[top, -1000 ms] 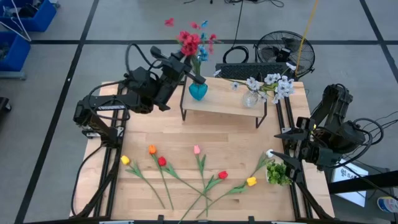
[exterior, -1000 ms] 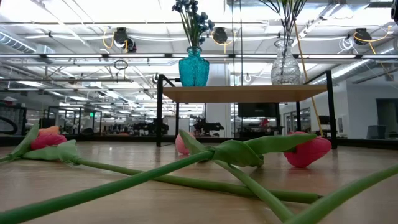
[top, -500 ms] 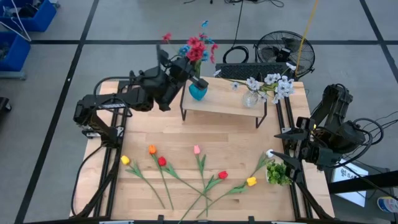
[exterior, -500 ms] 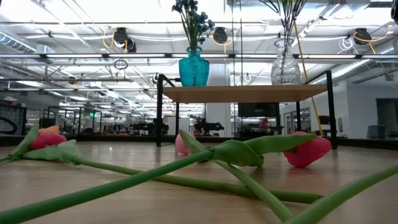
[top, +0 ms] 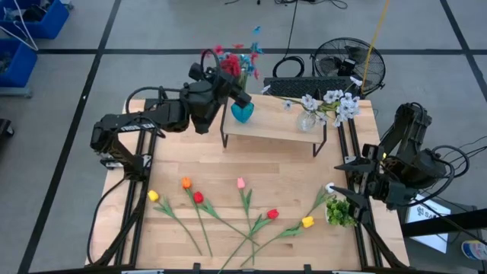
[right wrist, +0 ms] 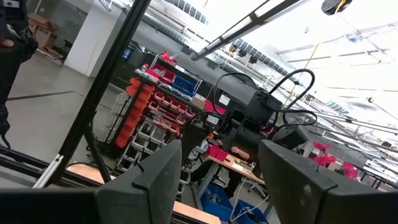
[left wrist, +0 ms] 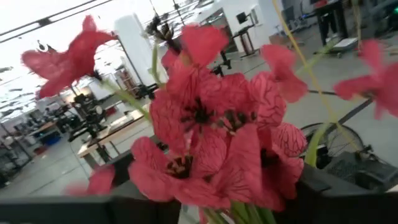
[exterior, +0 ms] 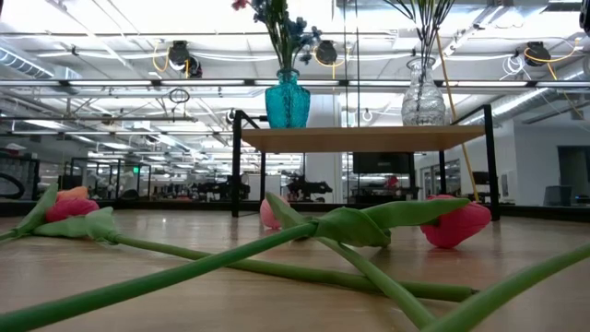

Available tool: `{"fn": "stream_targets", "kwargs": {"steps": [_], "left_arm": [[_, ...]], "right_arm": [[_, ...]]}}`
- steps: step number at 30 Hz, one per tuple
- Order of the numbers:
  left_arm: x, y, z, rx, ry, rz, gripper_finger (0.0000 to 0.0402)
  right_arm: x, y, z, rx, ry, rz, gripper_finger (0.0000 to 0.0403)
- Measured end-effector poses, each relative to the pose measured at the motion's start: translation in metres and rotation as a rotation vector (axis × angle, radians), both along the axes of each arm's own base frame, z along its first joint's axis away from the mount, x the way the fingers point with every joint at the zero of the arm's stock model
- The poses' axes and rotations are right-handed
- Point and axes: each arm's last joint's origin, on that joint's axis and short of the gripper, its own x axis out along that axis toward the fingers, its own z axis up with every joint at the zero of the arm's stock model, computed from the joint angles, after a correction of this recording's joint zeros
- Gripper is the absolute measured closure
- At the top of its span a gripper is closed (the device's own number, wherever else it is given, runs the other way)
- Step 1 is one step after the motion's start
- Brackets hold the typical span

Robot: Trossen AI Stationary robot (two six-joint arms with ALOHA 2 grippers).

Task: Pick and place flowers into a vace then onto a shelf
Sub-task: Put the red flowers into the blue vase on the shelf, then put the left yellow tulip into the transparent vase

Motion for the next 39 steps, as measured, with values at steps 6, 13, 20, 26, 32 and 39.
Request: {"fn": "stream_targets", "kwargs": {"steps": [6, 13, 20, 26, 32, 39], "left_arm": [[0.001, -0.008, -0.005, -0.046, -0.024, -0.01, 0.0152], [-0.001, -0.022, -0.017, -0.073, 0.059, 0.033, 0.0142], [-0.008, -0.047, -0.015, -0.06, 0.061, 0.073, 0.0153], [-0.009, -0.069, -0.018, -0.074, 0.033, 0.038, 0.0147], [-0.014, -0.098, -0.017, -0.047, 0.035, 0.058, 0.0147], [-0.034, -0.162, -0.015, -0.043, -0.039, 0.0, 0.0147]], "right_arm": [[0.0, 0.0, 0.0, 0.001, 0.0, 0.0, 0.0195], [0.0, 0.0, 0.0, -0.001, 0.0, 0.0, 0.0195], [0.0, 0.0, 0.0, -0.001, 0.001, 0.001, 0.0195], [0.0, 0.0, 0.0, -0.002, 0.001, 0.001, 0.0195], [0.0, 0.0, 0.0, -0.002, 0.001, 0.001, 0.0195], [0.0, 0.0, 0.0, -0.002, 0.001, 0.001, 0.0195]]}}
